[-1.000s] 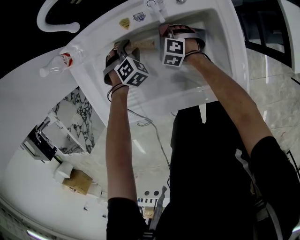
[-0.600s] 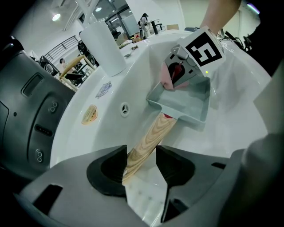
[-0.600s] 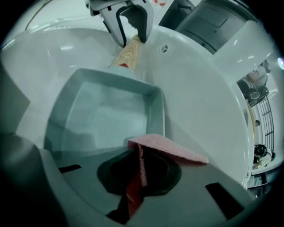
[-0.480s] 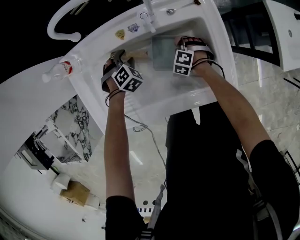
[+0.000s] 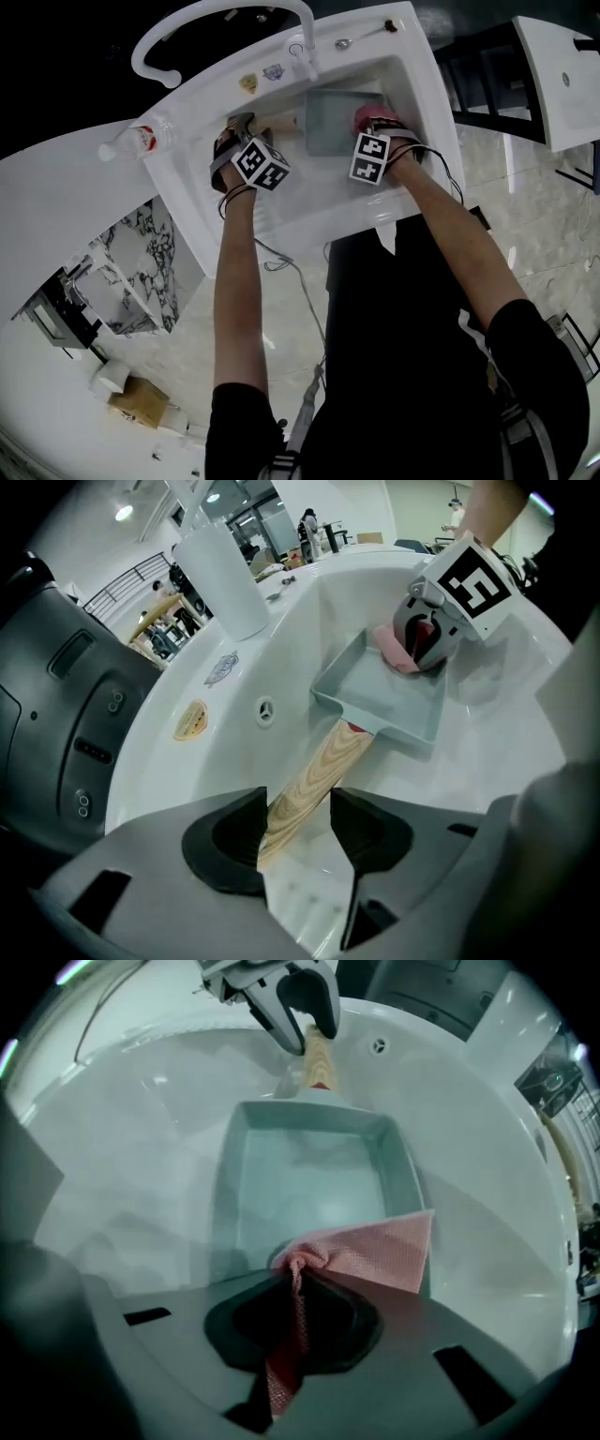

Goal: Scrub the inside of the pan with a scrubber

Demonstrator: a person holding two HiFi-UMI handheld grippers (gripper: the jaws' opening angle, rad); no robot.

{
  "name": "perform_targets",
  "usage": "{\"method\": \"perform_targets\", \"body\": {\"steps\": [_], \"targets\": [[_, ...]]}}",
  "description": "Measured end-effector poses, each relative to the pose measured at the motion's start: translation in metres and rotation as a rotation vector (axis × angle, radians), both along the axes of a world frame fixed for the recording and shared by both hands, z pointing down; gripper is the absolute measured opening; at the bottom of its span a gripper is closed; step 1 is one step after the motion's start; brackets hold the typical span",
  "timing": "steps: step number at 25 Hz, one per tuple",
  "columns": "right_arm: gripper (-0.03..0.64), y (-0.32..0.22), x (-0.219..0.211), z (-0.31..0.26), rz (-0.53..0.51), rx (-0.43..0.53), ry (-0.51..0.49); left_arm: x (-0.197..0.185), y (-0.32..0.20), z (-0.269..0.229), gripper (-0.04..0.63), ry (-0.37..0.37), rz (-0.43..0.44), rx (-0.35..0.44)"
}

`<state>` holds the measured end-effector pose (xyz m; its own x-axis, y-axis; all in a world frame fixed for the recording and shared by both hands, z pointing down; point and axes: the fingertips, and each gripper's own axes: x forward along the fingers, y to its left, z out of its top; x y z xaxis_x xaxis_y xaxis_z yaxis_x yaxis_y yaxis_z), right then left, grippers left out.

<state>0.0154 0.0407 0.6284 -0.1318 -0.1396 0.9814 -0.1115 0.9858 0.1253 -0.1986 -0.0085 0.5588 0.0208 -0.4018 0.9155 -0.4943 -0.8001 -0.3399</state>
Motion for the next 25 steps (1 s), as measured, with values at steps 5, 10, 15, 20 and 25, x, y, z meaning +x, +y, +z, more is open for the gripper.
{"method": "perform_targets", "body": {"steps": [5,10,15,20,25], "targets": [[0.035,0.02,0.001,-0.02,0.051,-0.119,-0.062,0.0,-0.002,-0.001,0.21,0.023,-0.034,0.053],[0.037,0.023,0.004,-0.07,0.057,-0.068,-0.162,0.001,0.003,-0.004,0.21,0.023,-0.037,0.062],[0.038,0.022,0.01,-0.135,-0.032,0.095,-0.318,0.019,0.024,-0.028,0.207,0.112,-0.181,0.072],[0.039,0.033,0.036,-0.19,-0.184,0.258,-0.379,0.064,0.067,-0.069,0.176,0.207,-0.263,0.153],[0.04,0.05,0.067,-0.243,-0.186,0.323,-0.505,0.137,0.107,-0.125,0.102,0.356,-0.353,0.275]]}}
